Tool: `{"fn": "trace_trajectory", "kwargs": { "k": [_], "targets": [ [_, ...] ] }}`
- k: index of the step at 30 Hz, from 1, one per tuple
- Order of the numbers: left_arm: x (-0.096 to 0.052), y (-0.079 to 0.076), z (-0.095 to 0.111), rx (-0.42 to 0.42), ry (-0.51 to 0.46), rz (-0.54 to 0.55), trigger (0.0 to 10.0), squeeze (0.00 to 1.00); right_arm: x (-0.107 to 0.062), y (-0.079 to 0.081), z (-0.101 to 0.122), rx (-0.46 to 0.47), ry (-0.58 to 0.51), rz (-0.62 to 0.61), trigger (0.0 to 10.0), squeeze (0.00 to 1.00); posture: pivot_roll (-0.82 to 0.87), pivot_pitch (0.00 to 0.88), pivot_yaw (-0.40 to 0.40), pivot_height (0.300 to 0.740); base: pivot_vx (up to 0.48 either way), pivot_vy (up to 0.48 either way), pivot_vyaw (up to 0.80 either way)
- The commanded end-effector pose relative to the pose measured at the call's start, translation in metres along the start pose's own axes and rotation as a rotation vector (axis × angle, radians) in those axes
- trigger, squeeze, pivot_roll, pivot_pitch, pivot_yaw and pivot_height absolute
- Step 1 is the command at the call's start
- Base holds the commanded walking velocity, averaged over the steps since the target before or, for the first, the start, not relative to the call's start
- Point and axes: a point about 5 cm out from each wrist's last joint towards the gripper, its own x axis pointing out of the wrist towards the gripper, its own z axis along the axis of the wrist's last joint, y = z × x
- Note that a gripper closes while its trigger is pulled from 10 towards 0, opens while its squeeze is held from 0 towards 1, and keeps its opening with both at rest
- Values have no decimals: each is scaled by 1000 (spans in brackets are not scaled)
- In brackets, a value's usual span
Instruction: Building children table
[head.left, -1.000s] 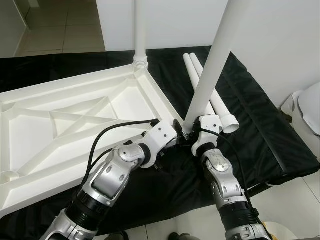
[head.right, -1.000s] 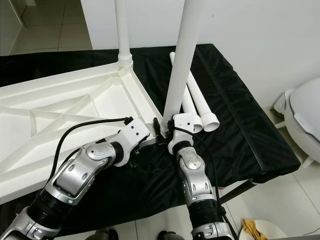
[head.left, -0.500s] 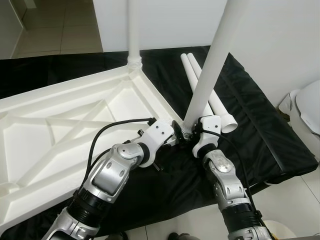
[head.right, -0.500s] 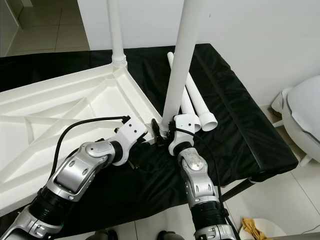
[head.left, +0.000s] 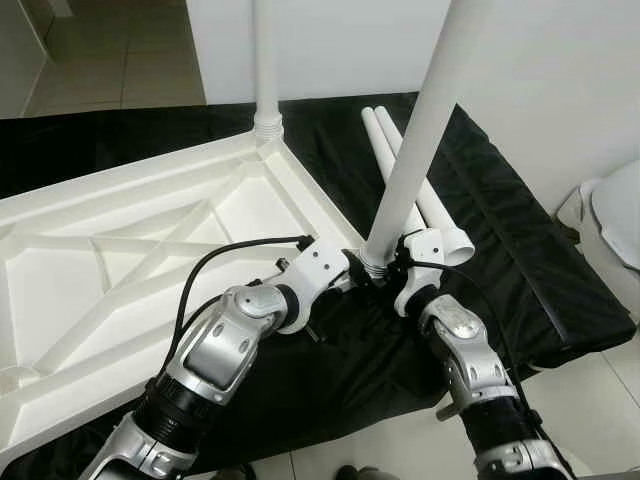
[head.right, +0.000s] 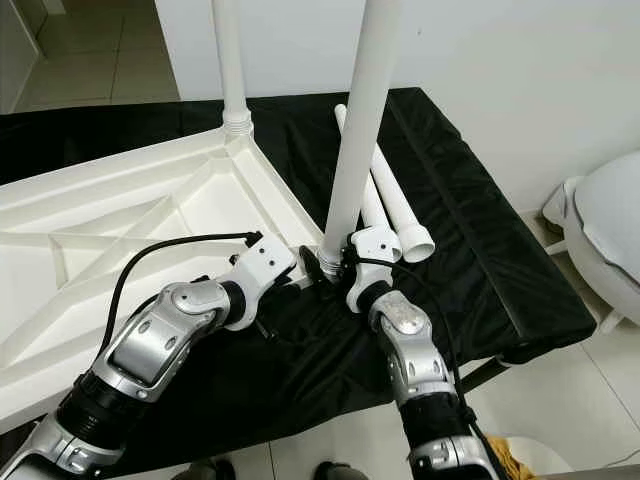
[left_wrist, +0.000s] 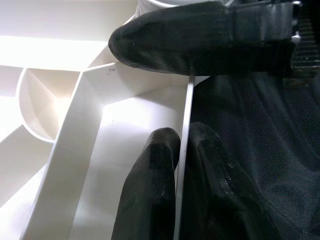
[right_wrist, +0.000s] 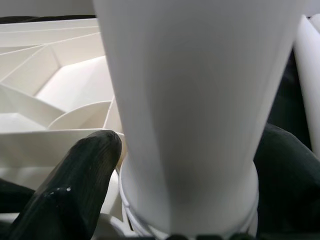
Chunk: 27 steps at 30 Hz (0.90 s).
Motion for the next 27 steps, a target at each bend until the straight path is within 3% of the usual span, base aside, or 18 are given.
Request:
{"fn": "trace_trajectory", "kwargs": {
  "k": [1,13,14,15,27],
  "targets": [
    [0,-1,-5,8,24,7,10000,0,-3,-3,-6,11,16,-7,10000,0,-26,124,-16,740,0,0,0],
    [-2,-2,-2,26,13,-5,10000,0,9,-14,-5,18,19,36,10000,0,-15,121,-11,740,0,0,0],
    [-3,-2,-2,27,11,-7,10000,0,10,-14,-6,21,21,36,9373,0,-13,121,-9,740,0,0,0],
    [-3,-2,-2,27,10,-8,10000,0,11,-15,-8,29,26,36,0,0,-11,120,-9,740,0,0,0],
    [-4,-3,-2,34,6,-9,10000,0,5,-11,-16,80,19,18,0,0,-13,121,-12,740,0,0,0]
  ]
}}
